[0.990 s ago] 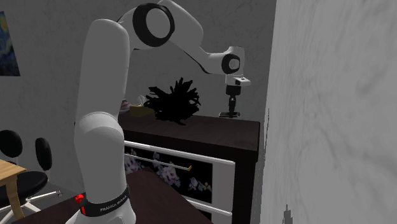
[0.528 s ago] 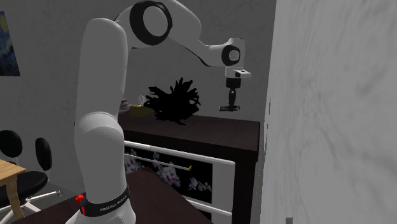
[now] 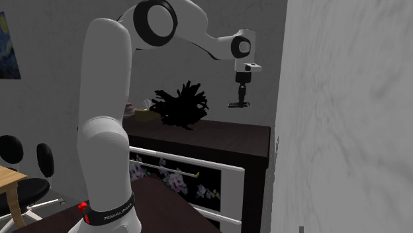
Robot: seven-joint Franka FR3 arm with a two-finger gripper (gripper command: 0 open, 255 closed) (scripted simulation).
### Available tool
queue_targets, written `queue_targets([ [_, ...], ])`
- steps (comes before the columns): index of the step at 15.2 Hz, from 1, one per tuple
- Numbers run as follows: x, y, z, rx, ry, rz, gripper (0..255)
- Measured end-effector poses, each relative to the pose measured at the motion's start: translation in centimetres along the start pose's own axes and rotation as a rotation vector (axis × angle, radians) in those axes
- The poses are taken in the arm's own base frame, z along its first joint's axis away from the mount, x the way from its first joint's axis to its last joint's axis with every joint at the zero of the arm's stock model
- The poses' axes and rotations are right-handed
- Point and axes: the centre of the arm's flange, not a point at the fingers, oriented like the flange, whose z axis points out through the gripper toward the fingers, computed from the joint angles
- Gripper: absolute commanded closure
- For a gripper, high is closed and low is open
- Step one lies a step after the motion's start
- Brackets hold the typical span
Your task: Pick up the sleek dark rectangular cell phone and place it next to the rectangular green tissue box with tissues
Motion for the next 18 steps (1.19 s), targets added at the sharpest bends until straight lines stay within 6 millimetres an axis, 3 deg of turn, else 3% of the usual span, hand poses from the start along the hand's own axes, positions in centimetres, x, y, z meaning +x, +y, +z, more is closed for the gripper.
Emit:
queue_targets([
  [9,-0.1,-0.3,-4.6,0.0,0.0,0.0,255],
  [11,-1.5,-0.4,-4.8,0.0,0.0,0.0,255],
  [18,-10.7,-1.6,-4.6,0.0,0.0,-0.001,255],
])
